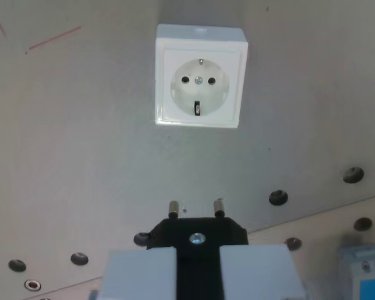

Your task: Move above the white socket

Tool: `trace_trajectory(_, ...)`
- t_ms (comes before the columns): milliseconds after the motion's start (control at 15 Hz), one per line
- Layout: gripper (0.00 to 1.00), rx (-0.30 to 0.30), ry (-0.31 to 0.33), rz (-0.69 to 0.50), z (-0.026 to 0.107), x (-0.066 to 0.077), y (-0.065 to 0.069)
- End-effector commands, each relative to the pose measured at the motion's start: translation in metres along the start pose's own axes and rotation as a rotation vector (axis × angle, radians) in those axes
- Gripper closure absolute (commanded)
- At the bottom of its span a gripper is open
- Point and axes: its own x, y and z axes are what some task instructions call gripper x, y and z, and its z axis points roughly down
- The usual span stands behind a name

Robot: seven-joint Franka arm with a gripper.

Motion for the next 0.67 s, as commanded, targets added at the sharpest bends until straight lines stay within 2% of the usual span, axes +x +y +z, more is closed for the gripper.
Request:
trace_trajectory(67, 1.0, 0.015, 0.092, 0.067, 0.017, -0.001, 0.003)
trace_trajectory(667, 1.0, 0.021, 0.098, 0.083, 0.061, 0.005, 0.006)
